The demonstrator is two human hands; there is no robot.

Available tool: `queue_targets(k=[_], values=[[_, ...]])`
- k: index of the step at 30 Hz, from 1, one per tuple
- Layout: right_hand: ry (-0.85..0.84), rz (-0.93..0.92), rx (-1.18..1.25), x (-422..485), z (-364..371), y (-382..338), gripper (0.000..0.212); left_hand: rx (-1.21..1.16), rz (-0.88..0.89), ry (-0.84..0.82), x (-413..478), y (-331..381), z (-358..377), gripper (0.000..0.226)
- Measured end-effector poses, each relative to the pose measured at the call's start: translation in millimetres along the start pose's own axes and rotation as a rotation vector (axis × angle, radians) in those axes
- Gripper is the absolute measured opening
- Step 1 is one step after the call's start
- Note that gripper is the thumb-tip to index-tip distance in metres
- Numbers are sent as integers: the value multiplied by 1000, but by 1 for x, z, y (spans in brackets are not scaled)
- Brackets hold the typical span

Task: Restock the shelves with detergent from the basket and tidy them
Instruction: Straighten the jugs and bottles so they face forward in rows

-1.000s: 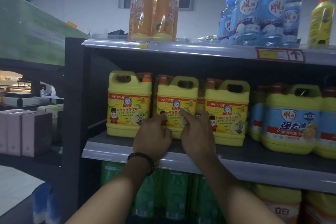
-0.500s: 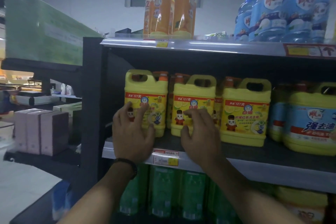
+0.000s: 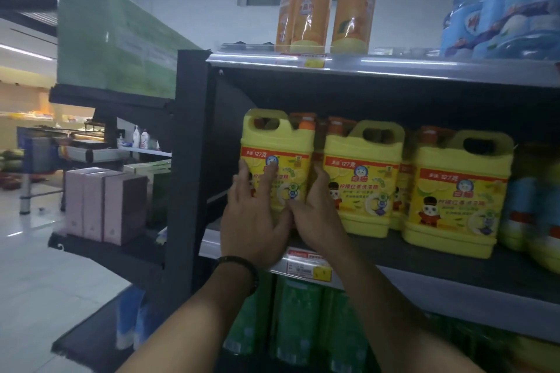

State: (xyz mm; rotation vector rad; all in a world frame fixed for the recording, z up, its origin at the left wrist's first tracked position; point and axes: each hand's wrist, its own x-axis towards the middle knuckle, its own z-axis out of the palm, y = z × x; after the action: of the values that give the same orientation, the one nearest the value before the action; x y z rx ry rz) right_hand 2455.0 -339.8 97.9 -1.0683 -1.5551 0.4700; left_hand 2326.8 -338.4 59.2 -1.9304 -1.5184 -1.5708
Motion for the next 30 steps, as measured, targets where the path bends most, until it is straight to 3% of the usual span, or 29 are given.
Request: queue_targets(k=[3, 6, 12, 16, 20, 23, 26, 30], values=[[62, 13, 121, 0, -7, 4, 50, -18, -8, -13, 0, -2, 1, 87], [151, -66, 72, -2, -11, 4, 29, -23, 9, -9, 3, -7, 2, 99], [243, -124, 191, -6, -12, 9, 33, -56, -10, -48, 3, -4, -6, 103], [192, -216, 218, -10, -14, 7, 31, -141, -54, -44, 2, -2, -8, 81], [213, -321, 55, -10, -13, 8, 39, -221, -10, -12, 3, -8, -7, 58], [246, -345, -114, -9, -9, 9, 38, -238, 3, 63, 3, -10, -3, 62], [199, -337, -249, -12, -6, 9, 45, -195, 11, 148, 3, -8, 1, 50], [199, -233, -303, -6, -6, 10, 52, -109, -90, 186, 7, -8, 4, 54]])
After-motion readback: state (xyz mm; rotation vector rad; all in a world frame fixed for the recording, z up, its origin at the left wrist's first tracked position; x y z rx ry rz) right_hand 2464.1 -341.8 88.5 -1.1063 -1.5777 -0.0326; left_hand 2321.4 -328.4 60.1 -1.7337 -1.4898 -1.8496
